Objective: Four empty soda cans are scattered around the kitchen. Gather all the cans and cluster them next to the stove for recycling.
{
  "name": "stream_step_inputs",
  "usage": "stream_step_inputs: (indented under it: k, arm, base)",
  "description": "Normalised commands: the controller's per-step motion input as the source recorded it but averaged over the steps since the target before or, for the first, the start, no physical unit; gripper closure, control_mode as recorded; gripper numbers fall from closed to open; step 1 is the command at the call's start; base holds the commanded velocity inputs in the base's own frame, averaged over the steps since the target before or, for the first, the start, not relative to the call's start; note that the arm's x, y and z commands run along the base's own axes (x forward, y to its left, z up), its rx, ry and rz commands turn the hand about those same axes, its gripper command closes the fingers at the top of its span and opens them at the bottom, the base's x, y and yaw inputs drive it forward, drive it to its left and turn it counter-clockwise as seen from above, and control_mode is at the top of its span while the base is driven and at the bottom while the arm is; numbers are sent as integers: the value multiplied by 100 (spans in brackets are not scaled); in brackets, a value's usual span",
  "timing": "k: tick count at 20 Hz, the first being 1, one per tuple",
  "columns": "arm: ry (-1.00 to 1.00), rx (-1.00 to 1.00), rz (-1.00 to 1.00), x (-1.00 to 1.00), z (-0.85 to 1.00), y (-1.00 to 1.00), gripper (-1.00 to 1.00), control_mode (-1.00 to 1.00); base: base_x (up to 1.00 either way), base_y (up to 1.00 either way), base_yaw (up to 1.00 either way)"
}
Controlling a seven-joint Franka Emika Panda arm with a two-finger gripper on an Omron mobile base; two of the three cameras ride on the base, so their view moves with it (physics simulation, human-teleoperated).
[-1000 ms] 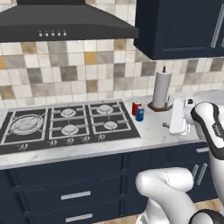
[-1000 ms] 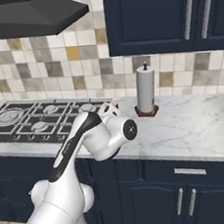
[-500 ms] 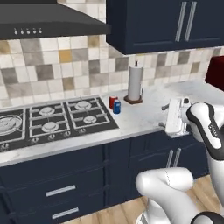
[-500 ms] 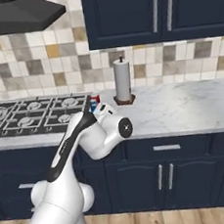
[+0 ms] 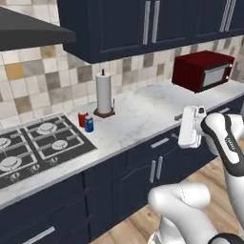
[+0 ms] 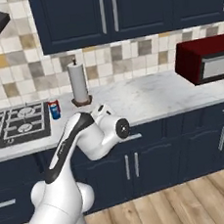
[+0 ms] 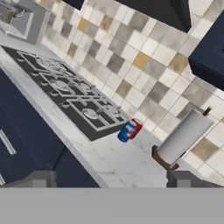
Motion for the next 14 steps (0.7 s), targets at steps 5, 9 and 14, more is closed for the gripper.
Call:
stream_step_inputs:
  k: [5,9,14]
  arm:
    - [0,0,0,0,0,0,-100,100]
    - [0,0,0,0,0,0,-100,100]
    - [0,0,0,0,0,0,-100,100]
  base:
    - [8,-3,-49]
    - [7,-8,-48]
    - [6,-12,-47]
